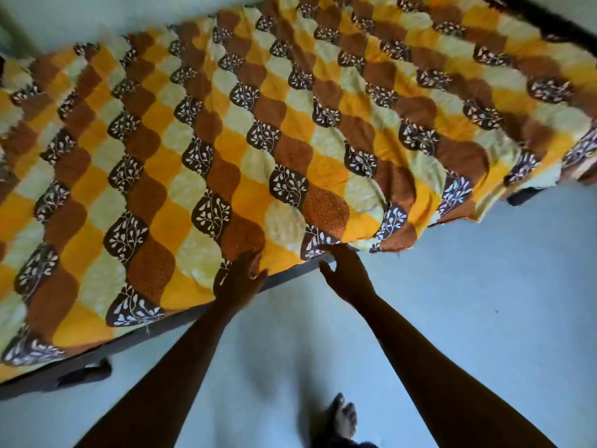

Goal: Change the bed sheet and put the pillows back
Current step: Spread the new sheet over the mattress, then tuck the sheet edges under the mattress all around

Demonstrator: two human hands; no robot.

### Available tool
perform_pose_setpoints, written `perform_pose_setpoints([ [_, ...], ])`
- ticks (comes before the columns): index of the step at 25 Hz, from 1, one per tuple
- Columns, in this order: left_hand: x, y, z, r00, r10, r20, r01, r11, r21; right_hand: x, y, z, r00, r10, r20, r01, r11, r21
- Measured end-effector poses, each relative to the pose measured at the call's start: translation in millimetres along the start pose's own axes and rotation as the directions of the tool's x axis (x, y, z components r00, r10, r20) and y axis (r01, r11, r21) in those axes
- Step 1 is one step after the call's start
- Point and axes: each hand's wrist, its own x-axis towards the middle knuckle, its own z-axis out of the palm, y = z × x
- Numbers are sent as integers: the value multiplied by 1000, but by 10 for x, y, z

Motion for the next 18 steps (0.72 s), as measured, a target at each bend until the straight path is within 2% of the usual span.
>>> perform_pose_setpoints([
  [3,-370,901,-75,993,-3,118,29,975,-221,-490,153,-836,969,246,30,-248,963,106],
  [5,-437,1349,-34,970,13,244,59,956,-289,-734,286,-1251,932,359,51,-362,923,126],
  [8,-450,1979,203,926,39,377,97,937,-336,-1183,593,-1812,861,509,-12,-494,840,225],
  [12,-230,2733,647,857,131,499,41,947,-320,-1603,1126,-2369,751,653,-100,-564,712,417],
  [15,121,3276,954,809,252,532,-105,951,-291,-1697,1545,-2779,672,725,-151,-589,647,484],
  [18,576,3901,1281,800,275,532,-133,948,-290,-1670,2055,-3255,605,778,-170,-612,590,527],
])
